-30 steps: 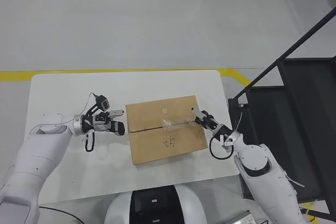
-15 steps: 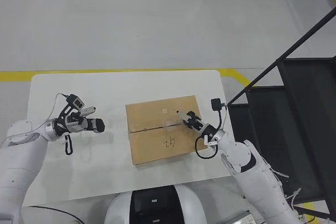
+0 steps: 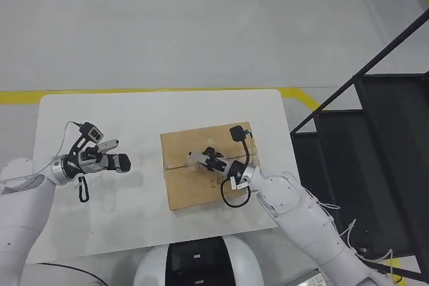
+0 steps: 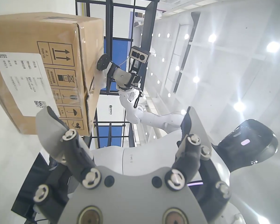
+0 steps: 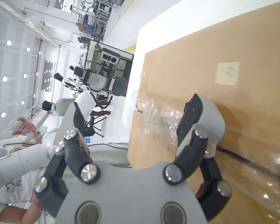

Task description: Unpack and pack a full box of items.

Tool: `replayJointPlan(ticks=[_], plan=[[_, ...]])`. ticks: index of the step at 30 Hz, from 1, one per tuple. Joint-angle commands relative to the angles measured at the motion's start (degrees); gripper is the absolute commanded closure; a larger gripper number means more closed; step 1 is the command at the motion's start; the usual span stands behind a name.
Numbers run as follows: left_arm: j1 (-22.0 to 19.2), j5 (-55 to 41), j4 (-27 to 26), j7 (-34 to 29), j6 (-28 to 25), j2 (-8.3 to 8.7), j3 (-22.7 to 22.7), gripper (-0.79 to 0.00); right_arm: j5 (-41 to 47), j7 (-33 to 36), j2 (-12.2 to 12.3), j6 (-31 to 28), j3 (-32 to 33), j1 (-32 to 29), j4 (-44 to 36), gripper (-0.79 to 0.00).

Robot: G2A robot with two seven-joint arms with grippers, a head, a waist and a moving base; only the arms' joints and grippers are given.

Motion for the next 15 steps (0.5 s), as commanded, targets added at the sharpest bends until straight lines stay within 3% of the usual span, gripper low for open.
replayJointPlan(ticks=[1, 15], plan=[[0.4, 0.1, -0.6, 0.3, 0.2, 0.11, -0.4, -0.785, 0.4, 0.8, -0.2, -0.8, -1.0, 0.8, 0.1, -0.785], [1.7, 1.2, -2.8, 0.8, 1.0, 0.44, -1.6, -0.785, 1.8, 2.6, -2.4, -2.4, -7.9, 7.4, 4.8, -0.785]])
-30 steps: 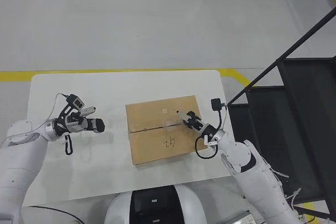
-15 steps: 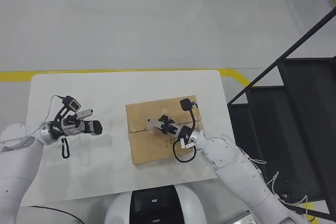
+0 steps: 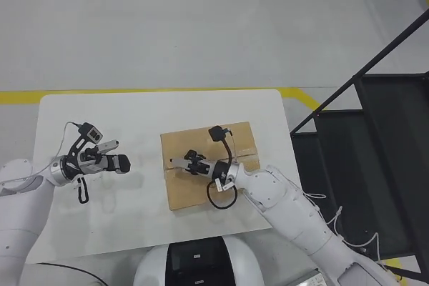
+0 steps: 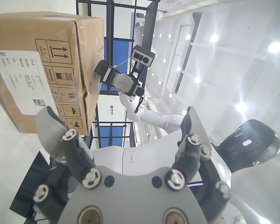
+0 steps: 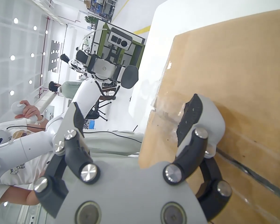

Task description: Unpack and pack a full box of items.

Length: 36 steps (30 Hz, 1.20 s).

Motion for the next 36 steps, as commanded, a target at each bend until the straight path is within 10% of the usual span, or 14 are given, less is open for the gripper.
replayJointPlan(ticks=[1, 14, 36], plan=[[0.3, 0.2, -0.4, 0.0, 0.1, 0.12, -0.4, -0.785, 0.6, 0.5, -0.4, -0.5, -1.3, 0.9, 0.3, -0.785], [3.1, 0.8, -3.4, 0.5, 0.5, 0.82, -2.9, -0.785, 5.8, 2.0, -2.9, -3.1, -7.2, 5.4, 3.6, -0.785], [3.9, 0.3, -4.0, 0.0, 0.2, 0.72, -2.7, -0.785, -0.9, -2.4, 0.2, 0.2, 5.1, -6.8, -6.0, -0.785]])
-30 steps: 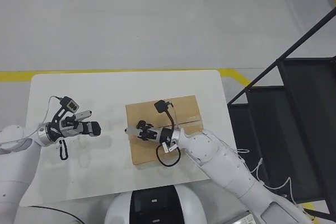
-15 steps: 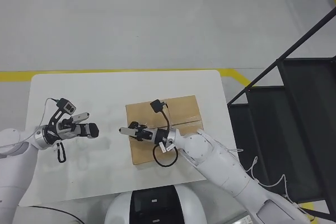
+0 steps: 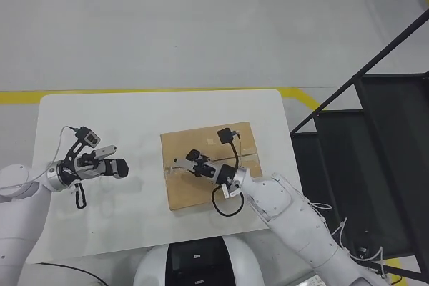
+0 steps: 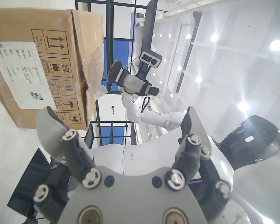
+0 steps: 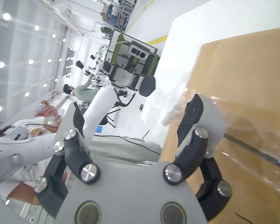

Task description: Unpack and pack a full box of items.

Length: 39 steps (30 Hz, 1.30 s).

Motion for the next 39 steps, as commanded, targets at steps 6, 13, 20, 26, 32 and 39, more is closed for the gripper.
replayJointPlan(ticks=[6, 13, 20, 26, 32, 39], plan=[[0.3, 0.0, 0.0, -0.3, -0.4, 0.0, -0.1, -0.785, 0.1, 1.5, -1.0, 0.5, -3.7, 3.5, 4.0, -0.785], [1.3, 0.1, -0.4, -0.3, -0.4, 0.17, -0.7, -0.785, 1.5, 2.0, -2.9, 0.2, -9.4, 8.2, 7.5, -0.785], [1.6, 0.4, -0.8, -0.4, 0.1, 0.24, -0.9, -0.785, 4.7, 1.6, -3.1, -3.3, -8.6, 7.9, 6.6, -0.785], [0.8, 0.8, -0.6, -1.1, 0.5, 0.14, -0.2, -0.785, 11.1, 3.8, -1.4, -5.4, -2.0, 1.5, 0.2, -0.785], [-1.4, 0.9, 0.0, -1.8, 0.7, -0.35, 1.7, -0.785, 16.3, 4.3, 0.6, -7.5, 8.2, -5.9, -5.1, -0.785], [-3.9, -0.9, -1.2, -4.4, -0.5, -1.1, 3.9, -0.785, 22.1, 1.2, 1.9, -10.0, 19.4, -12.8, -7.7, -0.785]])
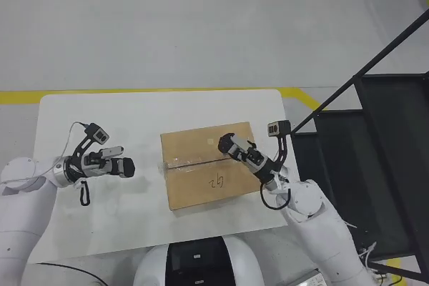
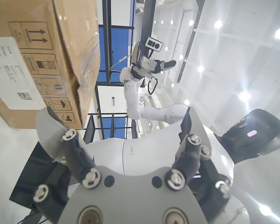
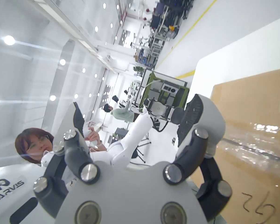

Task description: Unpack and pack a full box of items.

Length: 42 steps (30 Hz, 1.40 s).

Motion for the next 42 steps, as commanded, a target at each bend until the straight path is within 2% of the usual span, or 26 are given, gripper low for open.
replayJointPlan(ticks=[1, 7, 11, 15, 19, 27, 37, 42], plan=[[-0.8, -0.7, -1.3, -1.4, -0.2, -0.24, 0.8, -0.785, 1.1, -0.8, 0.2, -0.4, 2.5, -1.4, -0.3, -0.785], [-1.8, -2.5, -8.1, -2.1, -2.4, -0.74, 5.2, -0.785, 3.9, -2.8, 0.5, -1.1, 7.0, -4.3, 0.3, -0.785], [-3.6, -2.9, -8.6, -2.1, -2.7, -0.97, 8.7, -0.785, 4.1, -5.3, 0.7, -2.0, 9.8, -6.0, 1.1, -0.785], [-7.2, -2.7, -3.8, -2.0, -3.9, -2.0, 12.3, -0.785, 4.9, -7.8, 0.7, -3.2, 12.8, -8.5, 1.0, -0.785], [-9.9, -1.5, 1.9, 1.0, -4.5, -3.22, 14.9, -0.785, 5.6, -9.3, 0.8, -4.1, 15.2, -10.3, 0.5, -0.785], [-13.2, -0.7, 10.8, 0.9, -4.0, -5.17, 18.9, -0.785, 6.4, -9.2, 0.7, -4.0, 16.8, -11.6, -0.5, -0.785], [-15.8, -1.7, 15.7, -0.4, -5.2, -7.02, 21.0, -0.785, 5.8, -8.4, 0.5, -3.3, 16.1, -10.5, -0.4, -0.785], [-15.7, -3.1, 17.3, -0.9, -5.7, -6.71, 19.0, -0.785, 6.2, -8.3, 0.3, -3.8, 15.0, -10.1, -0.6, -0.785]])
